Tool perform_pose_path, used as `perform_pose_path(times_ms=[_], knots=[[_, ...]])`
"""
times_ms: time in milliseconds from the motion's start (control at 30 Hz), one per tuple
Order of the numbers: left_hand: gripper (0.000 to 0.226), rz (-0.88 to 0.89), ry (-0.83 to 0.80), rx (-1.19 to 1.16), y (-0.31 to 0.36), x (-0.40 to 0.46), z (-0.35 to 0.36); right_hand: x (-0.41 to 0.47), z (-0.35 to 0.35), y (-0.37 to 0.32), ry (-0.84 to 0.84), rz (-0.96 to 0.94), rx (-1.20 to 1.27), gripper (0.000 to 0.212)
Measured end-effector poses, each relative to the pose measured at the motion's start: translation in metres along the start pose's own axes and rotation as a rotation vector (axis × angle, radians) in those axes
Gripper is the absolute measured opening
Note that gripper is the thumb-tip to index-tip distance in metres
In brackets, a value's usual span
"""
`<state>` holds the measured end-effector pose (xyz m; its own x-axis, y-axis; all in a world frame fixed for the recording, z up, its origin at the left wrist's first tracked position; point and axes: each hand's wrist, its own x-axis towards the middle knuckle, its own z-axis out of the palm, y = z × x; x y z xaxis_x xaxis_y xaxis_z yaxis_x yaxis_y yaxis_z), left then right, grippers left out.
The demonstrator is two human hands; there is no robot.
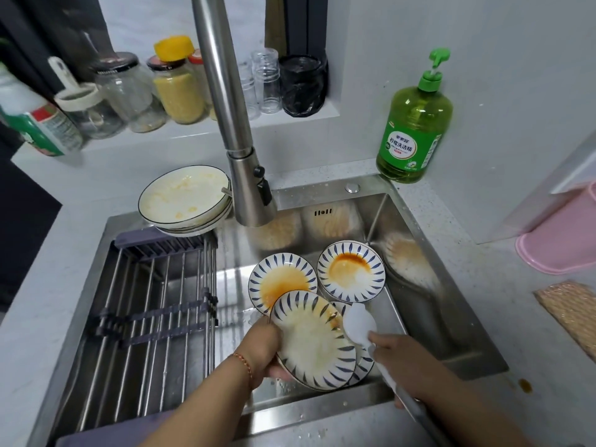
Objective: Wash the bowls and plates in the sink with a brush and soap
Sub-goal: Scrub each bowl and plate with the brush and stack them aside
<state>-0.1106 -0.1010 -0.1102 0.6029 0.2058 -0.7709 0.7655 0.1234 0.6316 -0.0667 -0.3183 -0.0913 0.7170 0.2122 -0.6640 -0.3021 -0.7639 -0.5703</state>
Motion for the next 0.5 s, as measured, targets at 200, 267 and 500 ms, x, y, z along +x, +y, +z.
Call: perform_pose_path(times_ms=[200, 267, 500], knots=[[0.032, 0.094, -0.073, -0.367, -0.023, -0.016, 0.003, -0.002, 0.014, -0.019, 0.017, -0.064, -0.289, 0.041], [0.027, 0.153, -0.069, -0.397, -0.028, -0.019, 0.004, 0.002, 0.018, -0.032, 0.064, -0.095, -0.348, 0.043], [0.032, 0.275, 0.066, -0.344, -0.02, -0.021, 0.0, -0.007, 0.051, -0.074, -0.018, -0.246, -0.267, 0.038]])
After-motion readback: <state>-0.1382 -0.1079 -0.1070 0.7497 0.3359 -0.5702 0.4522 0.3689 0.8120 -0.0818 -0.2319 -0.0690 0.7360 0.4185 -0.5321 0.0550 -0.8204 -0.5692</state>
